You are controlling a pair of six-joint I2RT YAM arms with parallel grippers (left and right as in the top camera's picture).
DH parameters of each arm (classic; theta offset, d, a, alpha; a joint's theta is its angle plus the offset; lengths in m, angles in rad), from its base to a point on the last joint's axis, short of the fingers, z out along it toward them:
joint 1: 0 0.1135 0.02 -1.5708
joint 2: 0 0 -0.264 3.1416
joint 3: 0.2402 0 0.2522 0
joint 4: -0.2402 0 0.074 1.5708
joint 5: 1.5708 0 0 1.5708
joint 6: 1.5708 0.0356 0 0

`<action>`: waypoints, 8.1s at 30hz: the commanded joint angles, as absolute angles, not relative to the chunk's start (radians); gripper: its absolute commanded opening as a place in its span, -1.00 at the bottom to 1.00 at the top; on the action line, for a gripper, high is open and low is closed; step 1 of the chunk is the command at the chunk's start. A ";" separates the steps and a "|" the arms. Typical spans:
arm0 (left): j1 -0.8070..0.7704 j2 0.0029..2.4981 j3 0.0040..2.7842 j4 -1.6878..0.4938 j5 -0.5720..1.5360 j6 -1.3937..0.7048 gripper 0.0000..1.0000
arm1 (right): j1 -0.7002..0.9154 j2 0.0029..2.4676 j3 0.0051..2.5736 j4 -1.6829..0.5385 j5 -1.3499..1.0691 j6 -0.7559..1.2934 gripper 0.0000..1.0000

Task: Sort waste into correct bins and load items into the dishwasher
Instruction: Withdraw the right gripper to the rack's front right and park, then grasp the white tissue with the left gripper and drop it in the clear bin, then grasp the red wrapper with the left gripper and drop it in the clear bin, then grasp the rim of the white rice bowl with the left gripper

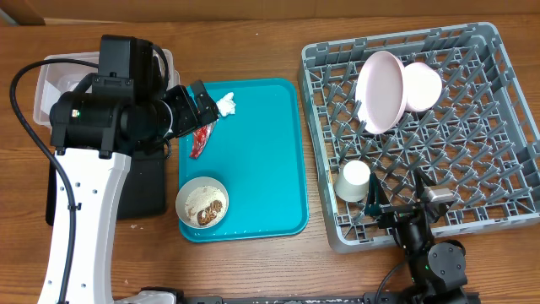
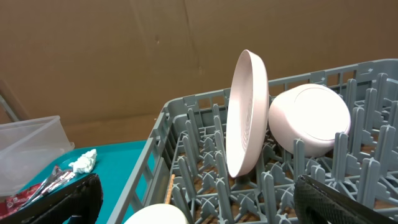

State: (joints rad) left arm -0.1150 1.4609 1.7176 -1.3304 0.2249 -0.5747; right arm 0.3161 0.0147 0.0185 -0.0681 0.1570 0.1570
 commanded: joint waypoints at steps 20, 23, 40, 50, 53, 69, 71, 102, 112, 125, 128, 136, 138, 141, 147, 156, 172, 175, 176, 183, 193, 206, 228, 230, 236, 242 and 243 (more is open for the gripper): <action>-0.287 1.702 1.729 -1.168 0.012 -0.416 0.66 | 0.323 0.003 0.008 -0.061 0.156 0.156 1.00; -0.331 1.800 1.729 -1.130 -0.149 -0.402 0.49 | 0.323 0.003 0.008 -0.061 0.156 0.156 1.00; -0.316 2.183 1.729 -0.860 -0.263 -0.438 0.49 | 0.323 0.003 0.008 -0.061 0.156 0.156 1.00; -0.313 2.229 1.745 -0.837 -0.261 -0.426 -0.67 | 0.323 0.003 0.008 -0.061 0.156 0.156 1.00; -0.313 2.223 1.784 -0.863 -0.259 -0.426 -0.92 | 0.323 0.003 0.008 -0.061 0.156 0.156 1.00; -0.308 2.145 1.982 -1.058 -0.268 -0.464 -0.92 | 0.323 0.003 0.008 -0.061 0.156 0.156 1.00; -0.297 2.112 1.982 -1.081 -0.309 -0.505 -0.92 | 0.323 0.003 0.008 -0.061 0.156 0.156 1.00; -0.250 1.971 1.921 -1.329 -0.231 -0.313 0.52 | 0.323 0.003 0.008 -0.061 0.156 0.156 1.00; -0.257 2.079 1.760 -1.225 -0.430 -0.424 0.51 | 0.323 0.003 0.008 -0.061 0.156 0.156 1.00; -0.252 2.265 1.760 -1.165 -0.286 -0.247 -0.30 | 0.323 0.003 0.008 -0.061 0.156 0.156 1.00; -0.252 2.254 1.772 -1.199 -0.280 -0.247 -0.68 | 0.323 0.003 0.008 -0.061 0.156 0.156 1.00; -0.249 2.136 1.946 -1.386 -0.241 -0.332 -0.91 | 0.323 0.003 0.008 -0.061 0.156 0.156 1.00; -0.240 2.078 1.975 -1.391 -0.242 -0.351 -0.92 | 0.323 0.003 0.008 -0.061 0.156 0.156 1.00; -0.204 1.993 1.989 -1.361 -0.243 -0.408 -0.92 | 0.323 0.003 0.008 -0.061 0.156 0.156 0.99; -0.083 1.964 1.981 -1.299 -0.244 -0.453 -0.92 | 0.323 0.003 0.008 -0.061 0.156 0.156 1.00; 0.069 2.077 1.967 -1.192 -0.032 -0.397 -0.35 | 0.323 0.003 0.008 -0.061 0.156 0.156 1.00; -0.002 1.890 2.168 -1.626 0.074 -0.336 -0.59 | 0.323 0.003 0.008 -0.061 0.156 0.156 1.00; -0.073 1.850 2.164 -1.690 0.077 -0.333 -0.57 | 0.323 0.003 0.008 -0.061 0.156 0.156 1.00; -0.098 1.835 2.151 -1.690 0.079 -0.329 -0.55 | 0.323 0.003 0.008 -0.061 0.156 0.156 1.00; -0.305 1.760 1.974 -1.690 0.004 -0.463 -0.49 | 0.323 0.003 0.008 -0.061 0.156 0.156 0.99; -0.527 1.740 1.493 -1.610 -0.209 -0.859 -0.03 | 0.323 0.003 0.008 -0.061 0.156 0.156 1.00; -0.522 1.741 1.106 -1.084 -0.152 -0.815 -0.22 | 0.323 0.003 0.008 -0.061 0.156 0.156 1.00; -0.522 1.741 1.075 -0.918 -0.251 -0.807 -0.91 | 0.323 0.003 0.008 -0.061 0.156 0.156 1.00; -0.522 1.741 1.075 -0.918 -0.251 -0.806 -0.92 | 0.323 0.003 0.008 -0.061 0.156 0.156 1.00; -0.522 1.740 1.076 -0.942 -0.251 -0.755 -0.92 | 0.323 0.003 0.008 -0.061 0.156 0.156 1.00; -0.493 1.721 1.135 -1.076 -0.262 -0.756 -0.92 | 0.323 0.003 0.008 -0.061 0.156 0.156 1.00; -0.483 1.711 1.151 -1.098 -0.256 -0.754 -0.92 | 0.323 0.003 0.008 -0.061 0.156 0.156 1.00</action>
